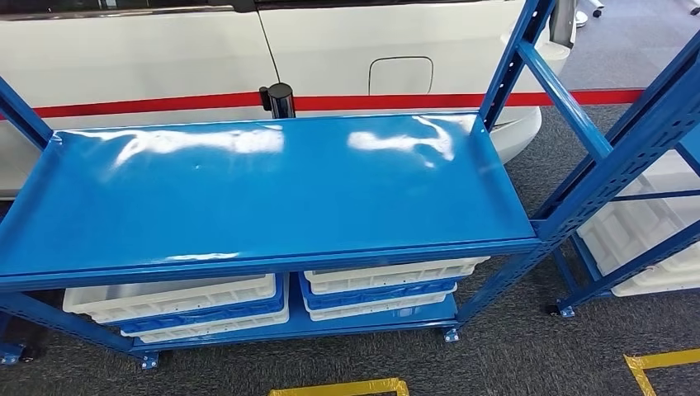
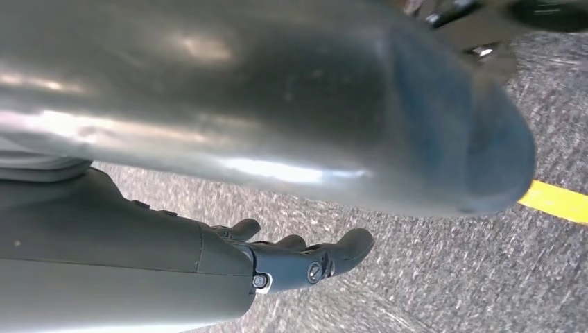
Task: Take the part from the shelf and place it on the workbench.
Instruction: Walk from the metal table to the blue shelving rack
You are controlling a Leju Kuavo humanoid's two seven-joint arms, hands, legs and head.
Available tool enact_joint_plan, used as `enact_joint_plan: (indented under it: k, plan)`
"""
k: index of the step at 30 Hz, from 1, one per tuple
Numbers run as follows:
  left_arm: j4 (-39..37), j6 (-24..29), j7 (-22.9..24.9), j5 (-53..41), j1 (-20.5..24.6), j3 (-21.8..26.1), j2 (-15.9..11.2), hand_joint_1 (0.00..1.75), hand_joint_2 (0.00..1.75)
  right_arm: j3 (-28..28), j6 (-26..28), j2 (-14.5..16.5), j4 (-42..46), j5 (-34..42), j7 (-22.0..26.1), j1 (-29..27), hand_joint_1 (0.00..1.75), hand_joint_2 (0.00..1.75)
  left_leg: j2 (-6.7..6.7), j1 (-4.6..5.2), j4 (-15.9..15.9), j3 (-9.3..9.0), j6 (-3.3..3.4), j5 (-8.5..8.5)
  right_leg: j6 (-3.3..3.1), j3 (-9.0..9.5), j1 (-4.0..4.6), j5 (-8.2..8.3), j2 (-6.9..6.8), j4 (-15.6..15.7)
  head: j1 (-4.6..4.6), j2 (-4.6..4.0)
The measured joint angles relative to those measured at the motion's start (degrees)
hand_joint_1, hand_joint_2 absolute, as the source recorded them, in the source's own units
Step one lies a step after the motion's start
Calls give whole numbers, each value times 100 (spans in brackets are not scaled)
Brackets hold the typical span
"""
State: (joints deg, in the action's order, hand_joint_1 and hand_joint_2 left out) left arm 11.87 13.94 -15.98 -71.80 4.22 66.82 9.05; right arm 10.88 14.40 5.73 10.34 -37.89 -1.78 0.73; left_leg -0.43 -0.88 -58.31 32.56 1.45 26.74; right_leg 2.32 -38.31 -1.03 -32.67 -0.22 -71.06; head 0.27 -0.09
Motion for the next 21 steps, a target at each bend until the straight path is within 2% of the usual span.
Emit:
enact_joint_plan:
  k: [1, 2, 3, 4, 5, 6, 7, 9, 10, 12, 13, 15, 16, 17, 18, 20, 21]
  plan:
    - [0, 1, 6, -4, -2, 0, 1, 0, 0, 0, 0, 1, 0, -1, -7, -2, 0, 0, -11, 5, -1, 4, 1, 0, 16, -132, 1, -60, 2, -247, -2, 0]
    - [0, 2, 13, -5, -4, 0, 2, 0, 0, 0, 0, -1, 0, -1, -11, -3, 0, 0, -26, 7, -1, 3, 0, 0, 53, -163, 0, -29, 2, -280, 1, 0]
    - [0, 2, 16, -5, -5, -1, 6, 0, 0, 0, 0, -4, 0, -1, -14, -3, 0, 0, -43, 7, -2, -1, -1, 1, 102, -78, -4, 84, 2, -81, -1, 0]
    - [0, 2, 19, -5, -5, -1, 10, 0, 0, 0, 0, -8, 0, -1, -16, -2, 0, 0, -62, 6, -2, -6, -6, 3, 150, 100, -8, 243, 5, 300, 2, 0]
    - [0, 4, 21, -5, -3, -2, 14, 0, 0, 0, 0, -12, 0, -1, -17, 1, 0, 0, -82, 16, -6, -10, -17, 8, 175, 294, -8, 391, 14, 720, 3, 0]
    - [0, 8, 23, -6, -1, -3, 17, 0, 0, 0, 0, -15, 0, -3, -17, 5, 0, 0, -99, 30, -11, -13, -36, 19, 165, 460, -5, 503, 22, 1045, -1, 0]
    - [0, 16, 27, -6, -1, -4, 17, 0, 0, 0, 0, -15, 0, -4, -17, 9, 0, 0, -110, 45, -15, -13, -61, 27, 131, 560, 4, 564, 28, 1240, -4, 0]
    - [0, 43, 35, -7, -4, -4, 18, 0, 0, 0, 0, -14, 0, -10, -20, 10, 0, 0, -120, 53, -8, -17, -123, 30, 32, 604, 27, 598, 28, 1303, -11, 0]
    - [0, 58, 37, -7, -6, -4, 18, 0, 0, 1, 0, -14, 0, -12, -22, 10, 0, 0, -112, 40, -16, -18, -154, 35, -13, 607, 9, 611, 23, 1313, -10, 0]
    - [0, 89, 38, -7, -7, -4, 19, 0, 0, 2, 0, -19, 0, -22, -25, 8, 0, 0, -63, 21, -225, 57, -209, 183, -105, 627, -27, 630, 7, 1344, -19, 0]
    - [0, 103, 38, -6, -7, -4, 19, 0, 0, 2, 1, -21, 0, -27, -25, 8, 0, 0, -35, 14, -511, 180, -231, 352, -143, 638, -44, 633, -3, 1353, -25, 0]
    - [0, 125, 38, -5, -7, -4, 19, 0, 0, 2, 4, -22, 0, -34, -20, 4, 0, 0, -8, 9, -1274, 541, -268, 729, -179, 643, -32, 626, -20, 1352, -34, 0]
    - [-1, 129, 38, -5, -9, -4, 19, 0, 0, 2, 7, -21, 0, -34, -18, 2, 0, 0, -5, 3, -1561, 686, -283, 820, -179, 646, -31, 624, -25, 1351, -32, 0]
    - [-1, 132, 38, -4, -11, -4, 19, 0, 0, 2, 8, -20, 0, -34, -16, -1, 0, 0, 1, -6, -1647, 735, -292, 793, -177, 649, -33, 622, -27, 1350, -33, 0]
    - [-1, 134, 38, -3, -13, -4, 19, 0, 0, 2, 9, -20, 0, -34, -15, -1, 0, 0, 10, -20, -1506, 672, -300, 657, -175, 658, -40, 620, -27, 1347, -34, 0]
    - [-1, 142, 38, 1, -12, -4, 21, 0, 0, 2, 9, -17, 0, -34, -14, -1, 0, 0, 50, -52, -755, 301, -316, 272, -140, 683, -45, 598, -25, 1332, -39, 0]
    - [-2, 147, 38, 2, -7, -4, 23, 0, 0, 2, 11, -16, 0, -34, -14, 0, 0, 0, 55, -56, -410, 131, -308, 143, -108, 688, -32, 579, -24, 1318, -41, 0]
